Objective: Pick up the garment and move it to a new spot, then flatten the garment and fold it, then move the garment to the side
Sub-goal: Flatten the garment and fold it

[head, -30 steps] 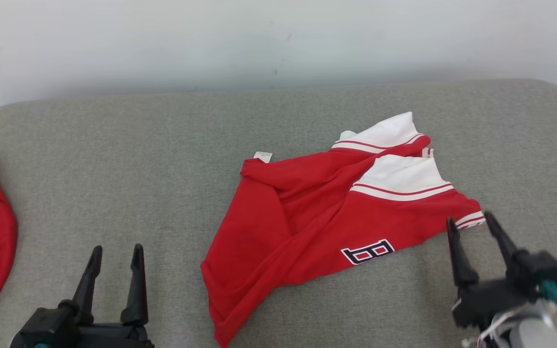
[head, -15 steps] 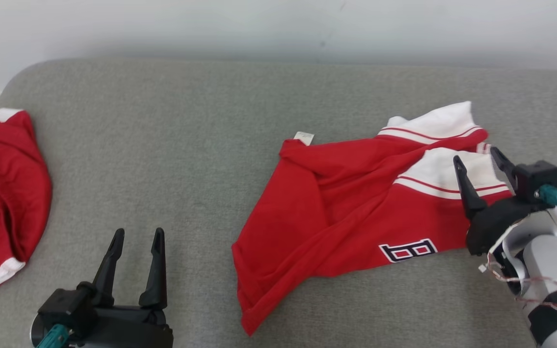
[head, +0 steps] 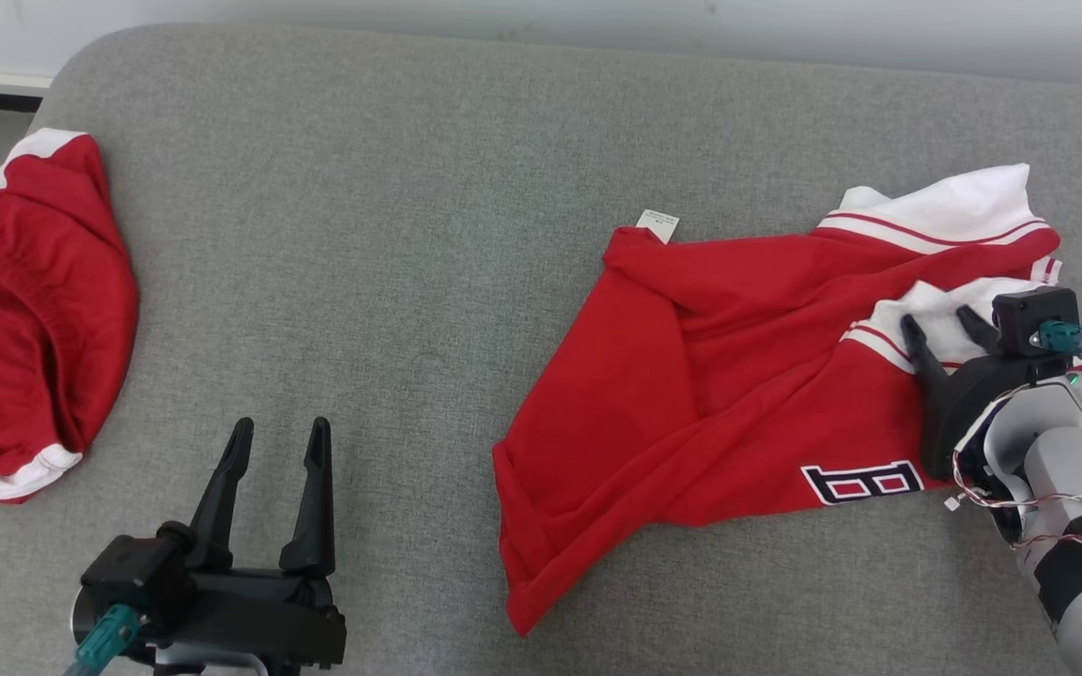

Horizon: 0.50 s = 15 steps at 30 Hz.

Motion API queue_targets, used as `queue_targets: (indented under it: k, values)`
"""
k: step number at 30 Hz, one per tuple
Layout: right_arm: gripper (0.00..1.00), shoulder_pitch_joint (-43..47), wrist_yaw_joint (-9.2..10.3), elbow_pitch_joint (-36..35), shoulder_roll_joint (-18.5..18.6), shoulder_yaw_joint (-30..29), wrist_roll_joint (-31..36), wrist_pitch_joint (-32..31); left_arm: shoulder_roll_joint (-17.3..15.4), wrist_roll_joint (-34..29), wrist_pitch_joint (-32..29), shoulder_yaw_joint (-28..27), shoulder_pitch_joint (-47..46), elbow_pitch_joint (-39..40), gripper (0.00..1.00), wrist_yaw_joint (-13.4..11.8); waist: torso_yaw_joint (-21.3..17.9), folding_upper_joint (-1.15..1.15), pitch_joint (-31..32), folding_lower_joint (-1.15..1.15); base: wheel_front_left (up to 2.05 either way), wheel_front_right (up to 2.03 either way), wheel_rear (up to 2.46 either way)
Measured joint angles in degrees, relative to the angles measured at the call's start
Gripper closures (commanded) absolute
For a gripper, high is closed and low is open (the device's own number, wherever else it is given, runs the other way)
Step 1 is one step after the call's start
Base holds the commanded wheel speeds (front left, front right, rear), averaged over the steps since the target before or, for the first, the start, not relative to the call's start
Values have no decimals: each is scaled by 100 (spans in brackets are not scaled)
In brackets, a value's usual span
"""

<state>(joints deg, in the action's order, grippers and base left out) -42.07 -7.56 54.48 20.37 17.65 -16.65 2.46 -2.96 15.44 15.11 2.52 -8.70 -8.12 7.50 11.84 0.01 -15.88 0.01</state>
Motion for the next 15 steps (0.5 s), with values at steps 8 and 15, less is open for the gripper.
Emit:
queue_targets:
  k: [8, 15]
  values:
    - [100, -103, 0, 176, -40, 178, -213, 573, 3, 29, 0, -80, -19, -27, 0, 0, -123, 0, 65, 0, 0, 0, 0]
    - [100, 322, 0, -207, -33, 194, -404, 1204, 3, 27, 0, -226, 225, -14, 0, 0, -341, 0, 308, -1, 0, 0, 0]
